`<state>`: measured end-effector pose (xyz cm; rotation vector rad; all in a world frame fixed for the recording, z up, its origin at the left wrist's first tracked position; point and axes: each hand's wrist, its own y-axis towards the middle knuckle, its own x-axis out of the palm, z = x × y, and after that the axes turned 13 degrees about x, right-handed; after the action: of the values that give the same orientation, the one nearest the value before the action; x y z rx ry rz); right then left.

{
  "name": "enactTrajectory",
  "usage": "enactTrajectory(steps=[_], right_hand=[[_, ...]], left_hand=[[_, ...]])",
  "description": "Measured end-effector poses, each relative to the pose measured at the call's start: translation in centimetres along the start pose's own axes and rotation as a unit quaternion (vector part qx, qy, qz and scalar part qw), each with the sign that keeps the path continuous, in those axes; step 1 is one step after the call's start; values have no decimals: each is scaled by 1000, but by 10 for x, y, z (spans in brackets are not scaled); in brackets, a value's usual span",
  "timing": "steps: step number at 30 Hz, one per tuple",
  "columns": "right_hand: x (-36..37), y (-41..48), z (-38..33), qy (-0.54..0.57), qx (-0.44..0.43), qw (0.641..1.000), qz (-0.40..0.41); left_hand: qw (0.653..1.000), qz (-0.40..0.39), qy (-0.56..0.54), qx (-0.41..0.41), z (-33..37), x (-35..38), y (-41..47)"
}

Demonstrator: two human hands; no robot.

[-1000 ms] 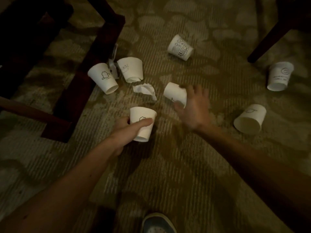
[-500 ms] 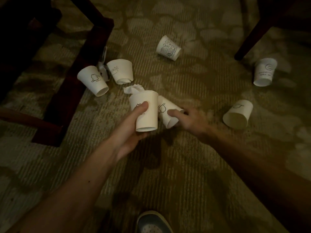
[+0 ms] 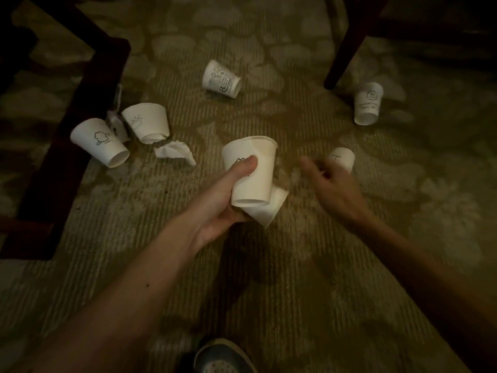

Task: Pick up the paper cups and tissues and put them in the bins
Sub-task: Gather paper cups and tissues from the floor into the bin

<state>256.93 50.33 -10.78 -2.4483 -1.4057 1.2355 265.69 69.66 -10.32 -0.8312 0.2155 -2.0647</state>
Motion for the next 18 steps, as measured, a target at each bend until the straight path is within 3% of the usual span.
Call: enactTrajectory(steps=[2,4,6,8,10,13,16,18], right_hand=[[-13,26,5,-68,35,979,186],[-19,48,12,-81,136,970,186],[-16,62,18,-13,207,970,129],[-8,65,18,27,220,970,103],[4,57,11,40,172,982,72],[37,29,-15,122,63,988,-72],[76,-8,-62,208,44,952,-220],[103,-29,-93,271,75,903,-324]], left_hand=[[1000,2,10,4,3,1,0],[1000,6,16,4,4,-1,-2],[1000,14,24,5,7,-5,-6],[999,23,36,11,14,-9,-10],[997,21,67,17,24,-17,-17],[992,30,117,29,43,-40,-40],[983,63,166,54,73,-69,-80],[977,80,187,62,95,-91,-119]])
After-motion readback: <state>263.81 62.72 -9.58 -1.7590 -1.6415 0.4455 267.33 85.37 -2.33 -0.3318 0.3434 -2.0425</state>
